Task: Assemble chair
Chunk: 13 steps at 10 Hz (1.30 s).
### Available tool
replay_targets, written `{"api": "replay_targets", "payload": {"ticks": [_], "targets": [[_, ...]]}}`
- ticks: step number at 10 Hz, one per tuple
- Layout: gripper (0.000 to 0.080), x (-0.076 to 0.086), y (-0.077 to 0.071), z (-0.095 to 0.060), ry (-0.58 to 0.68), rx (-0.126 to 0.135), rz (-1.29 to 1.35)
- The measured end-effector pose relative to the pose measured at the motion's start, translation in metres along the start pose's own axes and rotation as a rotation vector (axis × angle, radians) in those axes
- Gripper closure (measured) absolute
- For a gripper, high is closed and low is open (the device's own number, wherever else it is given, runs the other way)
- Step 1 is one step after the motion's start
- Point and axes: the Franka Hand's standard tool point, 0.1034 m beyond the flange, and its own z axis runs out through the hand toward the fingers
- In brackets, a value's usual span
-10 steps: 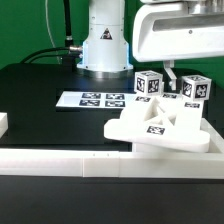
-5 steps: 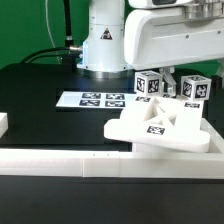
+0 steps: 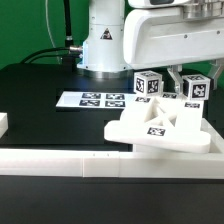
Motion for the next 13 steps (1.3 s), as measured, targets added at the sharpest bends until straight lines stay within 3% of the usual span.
{"api": "replay_targets", "payload": {"ticks": [2, 6, 7, 9, 13], "targets": [[0.0523, -0.001, -0.001, 0.001, 0.026, -0.012, 0.28], [0.0521, 0.001, 0.003, -0.001, 0.036, -0.017, 0.481], [0.0521, 0.003, 0.007, -0.002, 0.044, -0.01, 0.59], [0.0521, 0.0, 0.012, 0.0, 0.05, -0.02, 0.839], [0.052, 0.001, 0.022, -0.001, 0.067, -0.039, 1.036]]}}
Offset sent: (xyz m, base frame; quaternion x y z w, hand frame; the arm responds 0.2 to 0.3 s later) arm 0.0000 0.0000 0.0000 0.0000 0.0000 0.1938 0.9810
